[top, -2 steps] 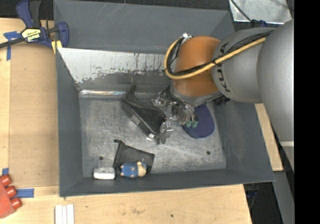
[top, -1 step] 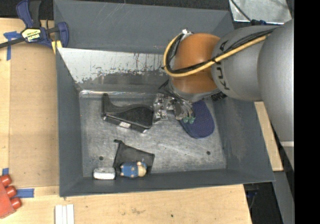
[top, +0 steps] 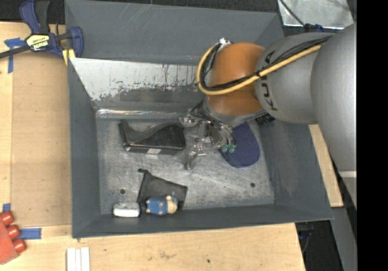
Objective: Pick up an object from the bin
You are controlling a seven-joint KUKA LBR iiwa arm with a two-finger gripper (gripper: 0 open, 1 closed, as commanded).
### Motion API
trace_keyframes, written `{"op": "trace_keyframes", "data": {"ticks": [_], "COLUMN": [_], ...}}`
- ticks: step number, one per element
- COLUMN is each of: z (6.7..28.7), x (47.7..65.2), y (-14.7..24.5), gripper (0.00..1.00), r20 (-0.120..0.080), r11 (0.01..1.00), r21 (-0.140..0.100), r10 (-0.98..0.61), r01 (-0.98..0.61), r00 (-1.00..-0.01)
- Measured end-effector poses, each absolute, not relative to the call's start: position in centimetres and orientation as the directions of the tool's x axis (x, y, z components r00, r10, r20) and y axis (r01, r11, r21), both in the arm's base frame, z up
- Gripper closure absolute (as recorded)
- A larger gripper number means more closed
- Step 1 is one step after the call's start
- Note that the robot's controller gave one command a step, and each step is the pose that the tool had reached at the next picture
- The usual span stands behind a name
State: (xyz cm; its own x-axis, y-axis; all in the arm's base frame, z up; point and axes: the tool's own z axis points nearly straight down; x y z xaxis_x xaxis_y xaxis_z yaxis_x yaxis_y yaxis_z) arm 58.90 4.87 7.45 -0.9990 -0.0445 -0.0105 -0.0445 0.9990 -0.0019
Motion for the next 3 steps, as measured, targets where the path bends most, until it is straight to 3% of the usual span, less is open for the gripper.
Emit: {"op": "trace_keyframes", "data": {"ticks": [1,2,3], "z": [11.0,8.1,8.2], "x": [57.0,58.4,58.5], "y": [11.1,11.6,11.6], "gripper": [0.0,0.0,1.0], "r20": [-0.009,-0.02,-0.022], "r11": [0.99,0.982,0.982], "r21": [0.002,-0.003,-0.003], "r10": [-0.139,-0.188,-0.187], "r01": [-0.139,-0.188,-0.187], "r00": [-0.99,-0.982,-0.982]}}
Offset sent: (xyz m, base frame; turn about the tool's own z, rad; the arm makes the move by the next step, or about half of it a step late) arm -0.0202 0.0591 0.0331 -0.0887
